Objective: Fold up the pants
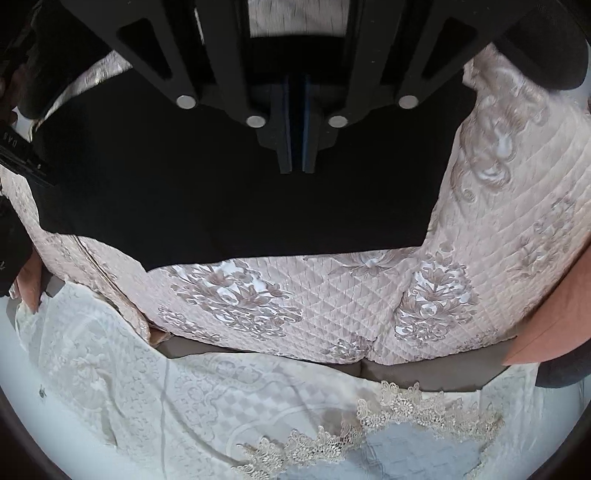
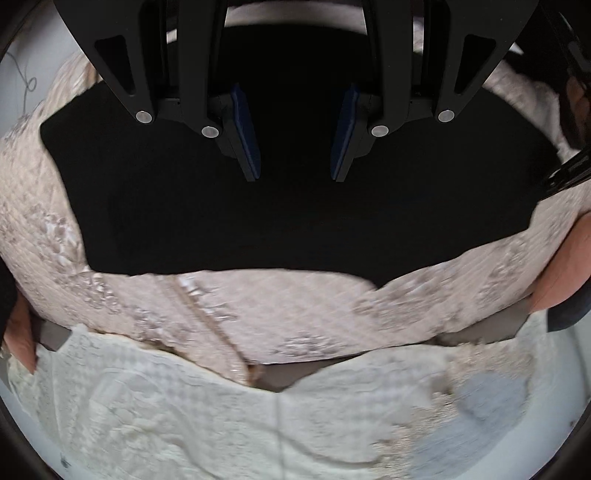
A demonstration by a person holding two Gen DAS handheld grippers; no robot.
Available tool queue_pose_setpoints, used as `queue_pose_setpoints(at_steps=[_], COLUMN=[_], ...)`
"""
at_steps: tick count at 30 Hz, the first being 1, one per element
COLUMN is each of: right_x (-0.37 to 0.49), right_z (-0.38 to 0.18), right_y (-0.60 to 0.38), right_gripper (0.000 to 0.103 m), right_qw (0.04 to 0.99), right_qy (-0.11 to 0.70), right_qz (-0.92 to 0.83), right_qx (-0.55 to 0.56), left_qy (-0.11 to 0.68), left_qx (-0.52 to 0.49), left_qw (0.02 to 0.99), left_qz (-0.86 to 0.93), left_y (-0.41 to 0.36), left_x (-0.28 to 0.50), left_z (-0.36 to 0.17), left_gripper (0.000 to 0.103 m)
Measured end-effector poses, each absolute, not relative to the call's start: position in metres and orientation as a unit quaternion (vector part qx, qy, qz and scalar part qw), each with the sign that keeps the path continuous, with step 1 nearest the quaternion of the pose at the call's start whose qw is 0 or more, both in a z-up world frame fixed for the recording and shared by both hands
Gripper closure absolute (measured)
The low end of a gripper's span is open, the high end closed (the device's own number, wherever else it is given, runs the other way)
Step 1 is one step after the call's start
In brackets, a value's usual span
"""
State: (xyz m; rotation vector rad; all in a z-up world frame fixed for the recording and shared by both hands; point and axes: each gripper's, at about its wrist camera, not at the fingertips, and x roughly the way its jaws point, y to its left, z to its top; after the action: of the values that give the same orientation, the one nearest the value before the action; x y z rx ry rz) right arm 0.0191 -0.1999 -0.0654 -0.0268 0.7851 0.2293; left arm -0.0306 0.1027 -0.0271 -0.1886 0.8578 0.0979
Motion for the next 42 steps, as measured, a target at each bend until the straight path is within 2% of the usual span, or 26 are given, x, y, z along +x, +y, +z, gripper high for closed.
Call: queue_pose_setpoints(at_steps=[2, 12, 24, 26, 27, 31, 42], right_x=[0.008, -0.021, -0.034, -0.036, -0.038, -0.042, -0.042], right_z=[-0.067, -0.104, -0.082, -0.081, -0.081, -0.082, -0.078], right_y=[-0.186, -0.148, -0.14, -0.135, -0.132, -0.122, -0.115], right_gripper=[0.063, 0.063, 0.062, 0.06, 0.059, 0.058, 0.058], right_qw=[0.915, 0.899, 0.908, 0.907, 0.906, 0.901, 0.902], right_qy=[0.382, 0.403, 0.377, 0.375, 0.376, 0.376, 0.371], right_qz=[0.124, 0.153, 0.164, 0.171, 0.176, 0.192, 0.199], right_qx=[-0.021, -0.081, -0.084, -0.087, -0.087, -0.095, -0.098], left_qy=[0.412, 0.433, 0.415, 0.412, 0.41, 0.404, 0.411], left_qx=[-0.089, -0.114, -0.167, -0.183, -0.19, -0.227, -0.32], left_qw=[0.905, 0.893, 0.892, 0.89, 0.889, 0.883, 0.851], left_qz=[0.05, 0.036, 0.067, 0.074, 0.075, 0.078, 0.069], left_y=[0.101, 0.108, 0.146, 0.152, 0.155, 0.164, 0.181], left_x=[-0.037, -0.059, -0.093, -0.103, -0.106, -0.119, -0.11], left_z=[-0.026, -0.054, -0.045, -0.045, -0.045, -0.047, -0.074], left_gripper=[0.088, 0.086, 0.083, 0.083, 0.082, 0.066, 0.059])
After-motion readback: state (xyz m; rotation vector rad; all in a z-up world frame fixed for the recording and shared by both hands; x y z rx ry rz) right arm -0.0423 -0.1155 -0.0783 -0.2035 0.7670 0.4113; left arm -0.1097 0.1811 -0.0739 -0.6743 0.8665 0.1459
